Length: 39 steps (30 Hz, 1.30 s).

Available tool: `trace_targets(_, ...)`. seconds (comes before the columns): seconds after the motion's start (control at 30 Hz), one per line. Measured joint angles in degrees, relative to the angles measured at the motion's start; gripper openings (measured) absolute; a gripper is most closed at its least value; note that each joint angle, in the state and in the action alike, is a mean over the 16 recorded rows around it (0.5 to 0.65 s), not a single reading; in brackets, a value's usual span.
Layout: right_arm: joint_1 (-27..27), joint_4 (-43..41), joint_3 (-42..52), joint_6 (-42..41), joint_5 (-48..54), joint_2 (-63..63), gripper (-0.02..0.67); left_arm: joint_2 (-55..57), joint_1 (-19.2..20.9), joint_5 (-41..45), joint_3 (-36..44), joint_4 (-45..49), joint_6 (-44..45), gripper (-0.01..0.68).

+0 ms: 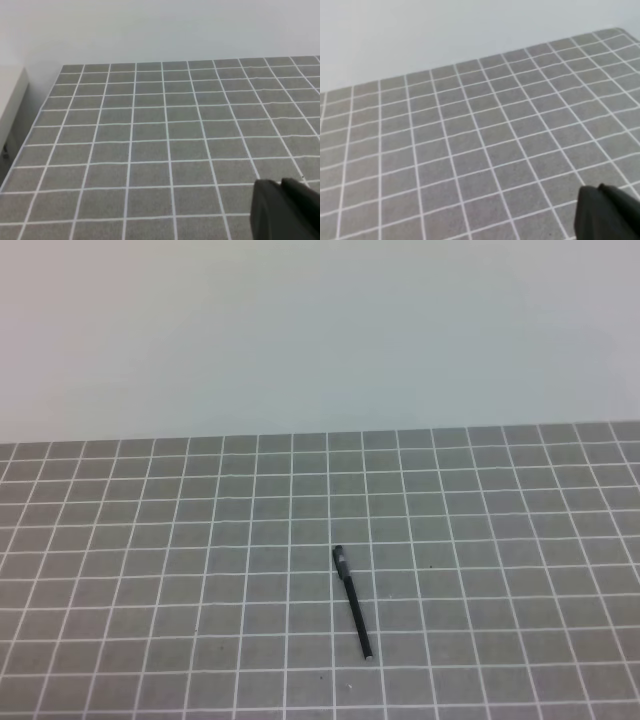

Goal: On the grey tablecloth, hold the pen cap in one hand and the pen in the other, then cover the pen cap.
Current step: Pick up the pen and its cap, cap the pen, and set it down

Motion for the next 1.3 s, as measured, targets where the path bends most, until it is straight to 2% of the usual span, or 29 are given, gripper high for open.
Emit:
trace_targets(0.27,-5.16,1.22,4.51,-0.84,-2.77,-7.09,0.004,0.0,0.0,0.0,0.0,-0.07,0.0,0.001)
trace_targets(0.63,-6.38,2.14,7.65,-2.46,-5.71,-9.22,0.004,0.0,0.0,0.0,0.0,-0.01,0.0,0.001)
trace_targets(1.1,-5.88,19.03,13.92,-26.04,-7.57,-9.22,0.004,0.0,0.0,0.0,0.0,0.0,0.0,0.001)
trace_targets(1.3,-4.24,21.52,15.39,-29.41,-8.58,-9.22,0.004,0.0,0.0,0.0,0.0,-0.1,0.0,0.001)
